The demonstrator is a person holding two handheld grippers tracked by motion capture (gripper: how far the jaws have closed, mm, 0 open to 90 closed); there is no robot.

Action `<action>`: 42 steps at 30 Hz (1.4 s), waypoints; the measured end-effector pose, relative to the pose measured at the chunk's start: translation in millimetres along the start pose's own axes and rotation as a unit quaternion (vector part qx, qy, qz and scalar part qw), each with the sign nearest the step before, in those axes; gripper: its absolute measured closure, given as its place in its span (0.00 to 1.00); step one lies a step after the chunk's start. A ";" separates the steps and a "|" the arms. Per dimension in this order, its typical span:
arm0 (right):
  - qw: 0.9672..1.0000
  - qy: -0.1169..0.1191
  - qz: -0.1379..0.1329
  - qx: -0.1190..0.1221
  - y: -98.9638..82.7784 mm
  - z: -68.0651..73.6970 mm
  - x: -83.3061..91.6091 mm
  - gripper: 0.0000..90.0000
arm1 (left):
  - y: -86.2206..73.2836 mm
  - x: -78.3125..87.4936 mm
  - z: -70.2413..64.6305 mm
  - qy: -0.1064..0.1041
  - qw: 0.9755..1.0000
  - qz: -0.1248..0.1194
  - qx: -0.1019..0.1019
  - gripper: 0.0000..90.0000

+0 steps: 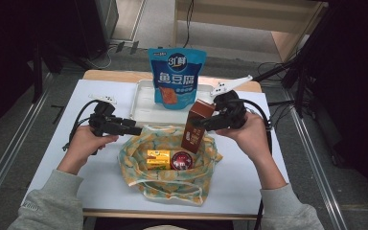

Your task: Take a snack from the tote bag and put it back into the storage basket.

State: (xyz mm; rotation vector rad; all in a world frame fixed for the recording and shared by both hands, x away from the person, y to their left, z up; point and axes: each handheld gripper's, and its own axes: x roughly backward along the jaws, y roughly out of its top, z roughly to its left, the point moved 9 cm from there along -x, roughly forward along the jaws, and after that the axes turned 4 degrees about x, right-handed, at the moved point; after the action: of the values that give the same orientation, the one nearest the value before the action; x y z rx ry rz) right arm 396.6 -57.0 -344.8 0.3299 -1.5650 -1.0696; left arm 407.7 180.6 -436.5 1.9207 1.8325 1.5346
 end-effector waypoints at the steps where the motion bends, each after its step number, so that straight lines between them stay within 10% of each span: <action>1: 1.000 0.000 -0.002 0.001 2.6 0.1 1.9 0.49 | 0.0 0.1 0.1 0.000 1.000 0.000 -0.001 0.42; 21: 1.000 -0.018 -0.016 -0.003 45.7 -16.8 7.6 0.49 | -2.4 -0.3 0.4 -0.002 1.000 0.001 -0.006 0.41; 42: 0.999 -0.041 -0.008 -0.024 62.8 -56.3 -32.5 0.49 | -3.9 -0.3 1.0 -0.004 1.000 0.003 -0.008 0.41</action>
State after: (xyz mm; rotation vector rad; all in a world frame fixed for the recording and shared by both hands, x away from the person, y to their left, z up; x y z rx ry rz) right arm 477.7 -25.0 -321.1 0.2700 -1.6078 -1.1448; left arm 405.6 182.1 -439.6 1.9236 1.8074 1.5376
